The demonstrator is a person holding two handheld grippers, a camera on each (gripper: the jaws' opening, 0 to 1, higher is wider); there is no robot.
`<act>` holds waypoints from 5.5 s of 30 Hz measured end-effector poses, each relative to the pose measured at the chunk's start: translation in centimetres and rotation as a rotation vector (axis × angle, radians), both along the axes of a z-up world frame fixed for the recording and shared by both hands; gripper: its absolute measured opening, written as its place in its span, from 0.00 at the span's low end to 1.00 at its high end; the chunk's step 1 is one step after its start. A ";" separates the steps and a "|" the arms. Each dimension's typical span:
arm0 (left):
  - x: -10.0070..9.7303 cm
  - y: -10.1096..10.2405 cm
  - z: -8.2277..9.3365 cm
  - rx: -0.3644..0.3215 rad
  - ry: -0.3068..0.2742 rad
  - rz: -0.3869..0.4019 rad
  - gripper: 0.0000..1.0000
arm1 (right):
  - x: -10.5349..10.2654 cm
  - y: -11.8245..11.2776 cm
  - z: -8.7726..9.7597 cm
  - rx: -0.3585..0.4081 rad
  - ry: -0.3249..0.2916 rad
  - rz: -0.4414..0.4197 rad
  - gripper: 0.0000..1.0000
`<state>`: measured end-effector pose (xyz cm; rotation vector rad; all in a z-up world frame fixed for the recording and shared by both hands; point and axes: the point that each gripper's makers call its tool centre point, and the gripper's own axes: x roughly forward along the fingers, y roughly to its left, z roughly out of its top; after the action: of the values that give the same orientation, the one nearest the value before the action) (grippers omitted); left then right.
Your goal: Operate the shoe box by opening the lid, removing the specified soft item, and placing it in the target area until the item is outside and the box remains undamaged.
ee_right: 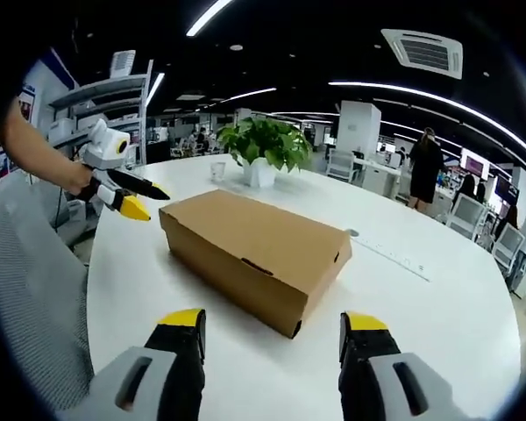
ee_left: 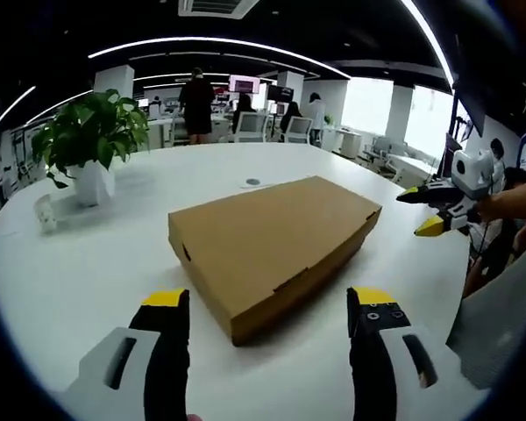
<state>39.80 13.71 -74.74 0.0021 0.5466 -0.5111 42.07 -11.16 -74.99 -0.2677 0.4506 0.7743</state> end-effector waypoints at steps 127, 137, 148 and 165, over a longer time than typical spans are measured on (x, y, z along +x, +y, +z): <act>-3.1 5.7 -2.6 0.074 0.075 -0.130 0.67 | -5.2 9.8 -2.0 -0.013 0.106 -0.151 0.47; -4.3 6.9 -2.6 0.076 0.084 -0.136 0.67 | -6.4 11.0 -1.9 -0.012 0.107 -0.146 0.47; -5.3 8.3 -2.6 0.084 0.099 -0.141 0.67 | -7.6 12.2 -1.9 -0.014 0.110 -0.128 0.45; -5.8 9.0 -2.8 0.130 0.070 -0.152 0.68 | -7.9 12.2 -2.2 -0.033 0.042 -0.053 0.43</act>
<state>33.99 22.68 -77.53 0.1513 0.6503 -0.6250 34.16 1.05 -77.19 -0.2702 0.5083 0.7218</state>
